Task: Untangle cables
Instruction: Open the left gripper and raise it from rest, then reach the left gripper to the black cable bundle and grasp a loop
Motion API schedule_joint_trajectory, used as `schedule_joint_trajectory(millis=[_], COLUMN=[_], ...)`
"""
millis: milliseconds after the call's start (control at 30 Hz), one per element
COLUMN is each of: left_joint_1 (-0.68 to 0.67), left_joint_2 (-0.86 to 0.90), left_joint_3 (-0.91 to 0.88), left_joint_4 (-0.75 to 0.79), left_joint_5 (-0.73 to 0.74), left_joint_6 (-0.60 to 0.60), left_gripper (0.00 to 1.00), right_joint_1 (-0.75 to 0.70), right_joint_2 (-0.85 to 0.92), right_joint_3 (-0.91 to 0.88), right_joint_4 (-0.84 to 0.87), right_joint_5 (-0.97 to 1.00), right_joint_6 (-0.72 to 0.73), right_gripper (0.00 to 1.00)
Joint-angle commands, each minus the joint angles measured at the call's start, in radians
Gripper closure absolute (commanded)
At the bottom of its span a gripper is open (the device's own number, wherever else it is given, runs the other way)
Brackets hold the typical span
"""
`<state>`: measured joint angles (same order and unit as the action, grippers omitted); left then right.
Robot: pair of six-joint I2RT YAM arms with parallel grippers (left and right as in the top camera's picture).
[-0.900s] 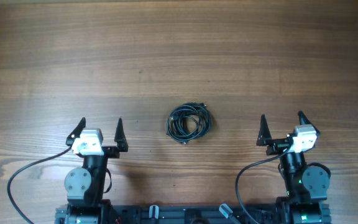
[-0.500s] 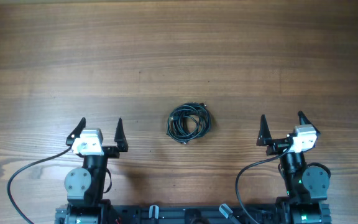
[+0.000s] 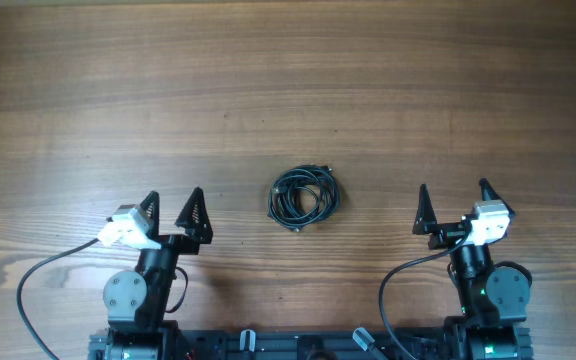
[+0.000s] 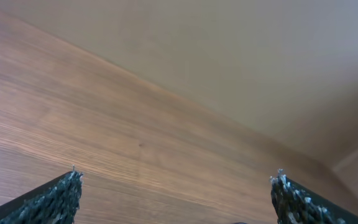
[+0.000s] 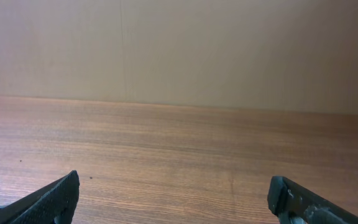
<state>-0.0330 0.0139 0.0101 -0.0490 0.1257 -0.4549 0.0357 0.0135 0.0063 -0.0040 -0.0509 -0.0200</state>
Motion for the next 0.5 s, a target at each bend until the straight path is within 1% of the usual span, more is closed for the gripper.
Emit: schedule_joint_trajectory(millis=[0, 67, 133, 267, 300, 333, 400, 467], left_joint_1=[-0.004, -0.004, -0.004, -0.004, -0.004, -0.004, -0.004, -0.004], left_joint_2=[-0.008, -0.008, -0.005, 0.079, 0.126, 0.184, 0.337, 0.529], left_joint_3=[-0.004, 0.005, 0.053, 0.204, 0.259, 0.321, 0.484, 0.692], left_joint_4=[0.098, 0.213, 0.196, 0.072, 0.028, -0.024, -0.194, -0.441], left_joint_5=[0.095, 0.134, 0.136, 0.137, 0.138, 0.152, 0.170, 0.178], left_joint_6=[-0.028, -0.029, -0.027, -0.023, 0.001, 0.054, 0.112, 0.111], left_gripper=[0.00, 0.00, 0.00, 0.00, 0.00, 0.00, 0.00, 0.00], right_joint_1=[0.000, 0.000, 0.000, 0.000, 0.000, 0.000, 0.000, 0.000], right_joint_2=[-0.009, -0.007, -0.006, -0.006, -0.006, -0.006, -0.006, -0.006], right_joint_3=[0.000, 0.000, 0.000, 0.000, 0.000, 0.000, 0.000, 0.000], right_joint_4=[0.003, 0.003, 0.003, 0.003, 0.003, 0.003, 0.003, 0.003], right_joint_5=[0.001, 0.001, 0.001, 0.001, 0.001, 0.001, 0.001, 0.001], right_joint_6=[-0.003, -0.003, -0.003, -0.003, -0.003, -0.003, -0.003, -0.003], right_gripper=[0.00, 0.00, 0.00, 0.00, 0.00, 0.00, 0.00, 0.00])
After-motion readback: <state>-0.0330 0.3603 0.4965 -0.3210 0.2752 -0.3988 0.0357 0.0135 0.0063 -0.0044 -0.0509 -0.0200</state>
